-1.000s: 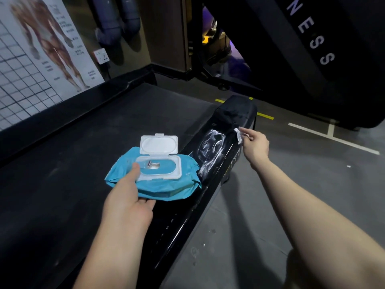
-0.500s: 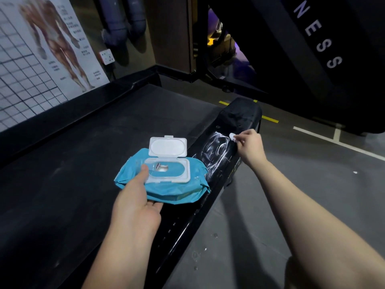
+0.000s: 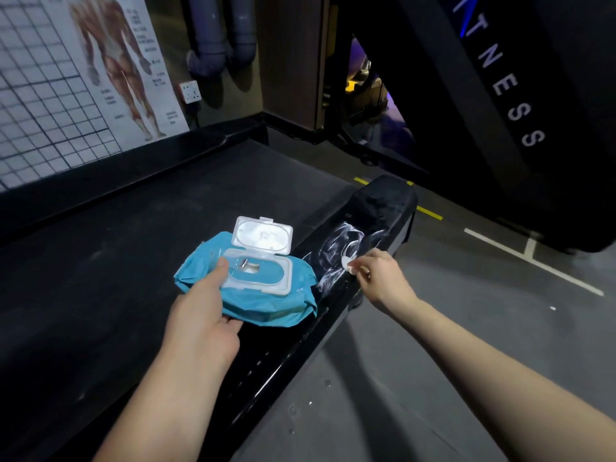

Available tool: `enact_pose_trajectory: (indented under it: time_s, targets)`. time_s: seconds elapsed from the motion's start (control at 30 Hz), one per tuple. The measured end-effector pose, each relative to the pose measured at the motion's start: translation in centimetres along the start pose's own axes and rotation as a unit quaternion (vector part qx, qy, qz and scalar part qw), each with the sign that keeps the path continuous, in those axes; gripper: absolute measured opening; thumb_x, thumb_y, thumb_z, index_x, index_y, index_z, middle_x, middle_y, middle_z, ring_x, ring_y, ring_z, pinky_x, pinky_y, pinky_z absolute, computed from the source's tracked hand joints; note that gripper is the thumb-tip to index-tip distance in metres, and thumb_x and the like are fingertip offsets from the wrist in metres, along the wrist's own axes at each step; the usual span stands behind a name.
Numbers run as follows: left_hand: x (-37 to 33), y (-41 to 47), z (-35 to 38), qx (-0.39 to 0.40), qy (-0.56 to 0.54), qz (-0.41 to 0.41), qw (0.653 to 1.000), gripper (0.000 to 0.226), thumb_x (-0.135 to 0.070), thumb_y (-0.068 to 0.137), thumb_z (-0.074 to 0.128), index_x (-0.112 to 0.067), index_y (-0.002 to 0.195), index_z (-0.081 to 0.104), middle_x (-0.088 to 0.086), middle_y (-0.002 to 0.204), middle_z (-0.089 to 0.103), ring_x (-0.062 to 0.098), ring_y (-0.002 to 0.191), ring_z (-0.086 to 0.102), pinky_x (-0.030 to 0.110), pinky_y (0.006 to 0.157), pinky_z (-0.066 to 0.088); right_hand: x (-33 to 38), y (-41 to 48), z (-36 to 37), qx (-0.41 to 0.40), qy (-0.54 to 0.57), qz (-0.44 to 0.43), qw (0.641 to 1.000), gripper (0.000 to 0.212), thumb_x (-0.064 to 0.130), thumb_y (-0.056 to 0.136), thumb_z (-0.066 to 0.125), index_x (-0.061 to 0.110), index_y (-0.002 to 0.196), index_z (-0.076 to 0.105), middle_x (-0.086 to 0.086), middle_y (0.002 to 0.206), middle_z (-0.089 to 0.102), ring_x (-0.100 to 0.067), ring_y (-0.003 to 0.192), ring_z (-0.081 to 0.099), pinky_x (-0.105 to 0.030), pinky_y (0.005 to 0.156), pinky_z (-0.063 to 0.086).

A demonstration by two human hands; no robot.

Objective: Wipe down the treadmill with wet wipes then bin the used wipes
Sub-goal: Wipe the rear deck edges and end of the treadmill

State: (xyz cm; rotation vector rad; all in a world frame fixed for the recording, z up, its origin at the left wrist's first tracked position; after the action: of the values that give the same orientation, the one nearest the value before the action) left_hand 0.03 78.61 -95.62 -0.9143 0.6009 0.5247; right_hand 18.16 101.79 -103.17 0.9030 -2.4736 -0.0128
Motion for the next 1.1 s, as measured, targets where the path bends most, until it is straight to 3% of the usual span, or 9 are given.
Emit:
enact_pose_trajectory:
  time_s: [0.1, 0.2, 0.37, 0.47, 0.57, 0.63, 0.73, 0.9, 1.1]
  targets:
    - [0.3, 0.1, -0.1, -0.001, 0.003, 0.002, 1.0, 0.024, -0.018, 0.098, 0.074, -0.018, 0.121, 0.071, 0.009, 0.103, 0.08, 0.024, 0.08, 0.078, 0.051, 0.088, 0.062, 0.2, 0.3, -0.5, 0.013, 0.023, 0.016, 1.0, 0.018, 0.02, 0.097, 0.062, 0.018, 0.107, 0.077, -0.004, 0.102, 0.067, -0.017, 0.093, 0.054, -0.023, 0.078, 0.034]
    - [0.4, 0.3, 0.0, -0.006, 0.0, 0.004, 1.0, 0.024, -0.018, 0.097, 0.075, -0.018, 0.121, 0.071, 0.009, 0.104, 0.08, 0.024, 0.078, 0.079, 0.051, 0.087, 0.063, -1.9, 1.1, -2.2, -0.049, 0.132, 0.11, 0.984, 0.014, 0.027, 0.095, 0.064, 0.023, 0.099, 0.077, 0.005, 0.093, 0.073, -0.011, 0.085, 0.062, -0.025, 0.075, 0.042]
    - [0.8, 0.5, 0.4, -0.006, -0.006, 0.004, 1.0, 0.025, -0.019, 0.096, 0.076, -0.019, 0.121, 0.072, 0.01, 0.106, 0.08, 0.029, 0.091, 0.078, 0.054, 0.092, 0.061, -8.6, 1.8, -2.5, -0.138, 0.308, 0.256, 0.906, 0.014, 0.036, 0.084, 0.068, 0.025, 0.09, 0.074, 0.005, 0.089, 0.076, -0.016, 0.085, 0.071, -0.041, 0.08, 0.06]
    - [1.6, 0.7, 1.3, -0.007, 0.013, -0.013, 1.0, 0.015, -0.02, 0.096, 0.075, -0.018, 0.112, 0.073, 0.01, 0.098, 0.081, 0.026, 0.08, 0.079, 0.051, 0.083, 0.063, -10.0, 2.7, -2.5, -0.192, 0.403, 0.288, 0.848, 0.007, 0.018, 0.091, 0.068, 0.014, 0.097, 0.07, -0.009, 0.089, 0.074, -0.012, 0.07, 0.07, -0.028, 0.065, 0.059]
    - [2.1, 1.0, 1.8, -0.003, 0.022, -0.022, 0.999, 0.017, -0.02, 0.096, 0.075, -0.017, 0.113, 0.074, 0.008, 0.092, 0.082, 0.024, 0.075, 0.08, 0.048, 0.078, 0.062, -10.5, 4.3, -2.1, -0.209, 0.482, 0.282, 0.803, 0.015, 0.008, 0.097, 0.064, 0.004, 0.111, 0.064, -0.007, 0.083, 0.066, -0.012, 0.066, 0.067, -0.024, 0.062, 0.055]
    - [2.1, 1.1, 1.7, -0.005, 0.026, -0.024, 0.999, 0.014, -0.02, 0.096, 0.075, -0.016, 0.11, 0.074, 0.008, 0.086, 0.081, 0.023, 0.071, 0.079, 0.047, 0.074, 0.062, -10.5, 4.9, -1.5, -0.199, 0.467, 0.284, 0.813, 0.015, 0.017, 0.094, 0.067, 0.013, 0.109, 0.068, -0.006, 0.084, 0.067, -0.015, 0.071, 0.065, -0.029, 0.066, 0.054]
    - [1.7, 1.2, 1.5, -0.012, 0.024, -0.02, 0.999, 0.016, -0.02, 0.095, 0.076, -0.017, 0.11, 0.074, 0.007, 0.086, 0.082, 0.021, 0.071, 0.079, 0.046, 0.069, 0.063, -10.5, 5.4, -1.3, -0.206, 0.337, 0.294, 0.87, 0.016, 0.035, 0.09, 0.066, 0.026, 0.101, 0.072, -0.001, 0.088, 0.071, -0.016, 0.079, 0.064, -0.036, 0.077, 0.053]
    - [1.5, 1.4, 1.3, -0.016, 0.033, 0.001, 0.999, 0.028, -0.02, 0.094, 0.077, -0.019, 0.121, 0.074, 0.005, 0.094, 0.082, 0.021, 0.076, 0.08, 0.045, 0.073, 0.062, -9.0, 6.4, -2.4, -0.241, 0.16, 0.211, 0.934, 0.017, 0.013, 0.095, 0.058, 0.018, 0.103, 0.072, -0.001, 0.105, 0.051, -0.016, 0.088, 0.056, -0.022, 0.079, 0.04]
    - [1.4, 1.7, 1.2, -0.016, 0.031, 0.005, 0.999, 0.028, -0.02, 0.094, 0.078, -0.02, 0.121, 0.074, 0.005, 0.098, 0.082, 0.021, 0.079, 0.08, 0.045, 0.075, 0.063, -8.4, 7.5, -1.3, -0.109, 0.023, 0.144, 0.983, 0.028, 0.011, 0.095, 0.054, 0.008, 0.115, 0.073, -0.015, 0.113, 0.055, -0.035, 0.113, 0.049, -0.032, 0.096, 0.039]
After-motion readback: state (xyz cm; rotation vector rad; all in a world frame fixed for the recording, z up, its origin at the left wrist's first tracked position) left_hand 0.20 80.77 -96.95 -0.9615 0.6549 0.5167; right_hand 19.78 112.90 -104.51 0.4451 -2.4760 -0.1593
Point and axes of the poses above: each hand's wrist, its own y-axis towards the middle knuckle, its own z-axis out of the palm, x = y × z, the point moved 6 cm from there along y, towards the middle knuckle
